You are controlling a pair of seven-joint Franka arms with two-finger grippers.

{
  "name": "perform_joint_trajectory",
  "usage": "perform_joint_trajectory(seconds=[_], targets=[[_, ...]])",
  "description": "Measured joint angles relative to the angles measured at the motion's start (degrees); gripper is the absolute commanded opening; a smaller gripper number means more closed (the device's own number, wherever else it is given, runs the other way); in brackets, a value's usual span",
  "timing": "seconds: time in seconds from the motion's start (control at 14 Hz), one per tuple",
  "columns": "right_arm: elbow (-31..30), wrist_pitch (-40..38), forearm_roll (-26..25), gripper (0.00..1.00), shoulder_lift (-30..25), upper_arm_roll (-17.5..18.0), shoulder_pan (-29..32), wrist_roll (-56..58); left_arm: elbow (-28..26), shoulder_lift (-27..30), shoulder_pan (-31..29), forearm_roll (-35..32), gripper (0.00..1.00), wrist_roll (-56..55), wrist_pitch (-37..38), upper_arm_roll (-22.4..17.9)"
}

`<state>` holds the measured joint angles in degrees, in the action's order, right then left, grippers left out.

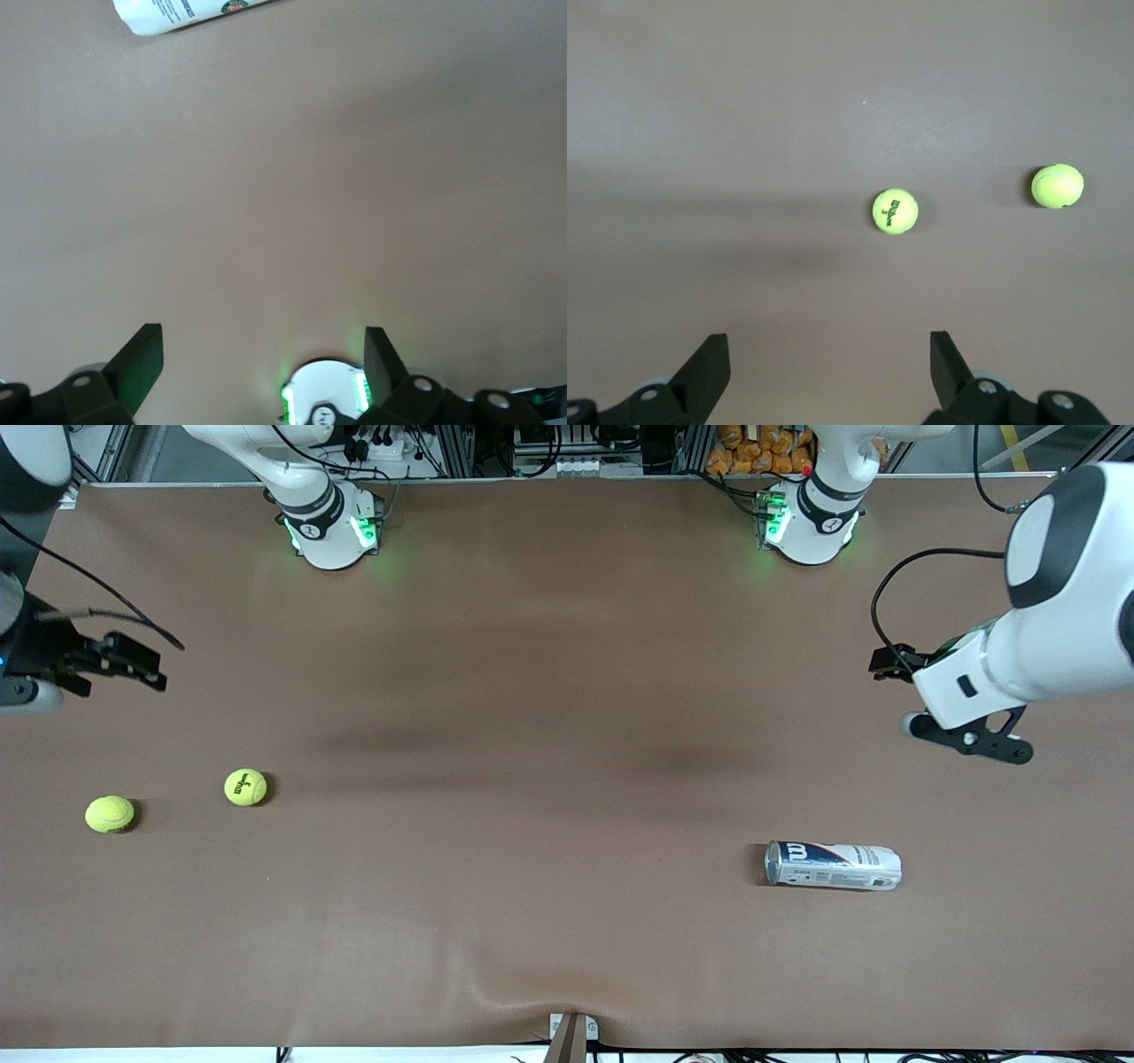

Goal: Insert tennis ball vertically with right arm
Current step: 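Reach the left gripper to the can while the right gripper reaches the ball, then grasp the Wilson can with the left gripper while the right gripper grasps the printed ball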

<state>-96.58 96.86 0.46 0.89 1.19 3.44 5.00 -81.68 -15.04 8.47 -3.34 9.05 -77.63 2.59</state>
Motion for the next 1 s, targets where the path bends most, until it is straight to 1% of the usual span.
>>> perform_joint_trajectory(seconds=[0.14, 0.29, 0.64, 0.79, 1.0], targets=[[-5.85, 6.64, -0.01, 1.00, 0.07, -0.09, 0.83, 0.06, -0.03, -2.32, 1.61, -3.29, 1.00, 3.62, -2.18, 0.06], [-12.52, 14.98, -0.02, 1.00, 0.16, -0.10, 1.20, 0.13, -0.08, -5.11, 2.51, -6.04, 1.00, 9.13, -5.75, 0.08], [-27.59, 36.92, -0.05, 1.00, 0.70, -0.21, 2.78, 3.73, -0.10, -12.94, 2.43, -12.23, 1.00, 24.61, -16.08, -0.10], [-31.45, 42.10, -0.05, 1.00, 1.49, -0.31, 3.62, 4.81, -0.08, -15.55, 2.47, -14.57, 1.00, 29.98, -19.66, -0.07], [-32.64, 44.69, -0.05, 1.00, 3.73, -0.32, 3.69, 4.89, -0.07, -19.01, 2.48, -16.60, 1.00, 35.05, -23.43, -0.06]])
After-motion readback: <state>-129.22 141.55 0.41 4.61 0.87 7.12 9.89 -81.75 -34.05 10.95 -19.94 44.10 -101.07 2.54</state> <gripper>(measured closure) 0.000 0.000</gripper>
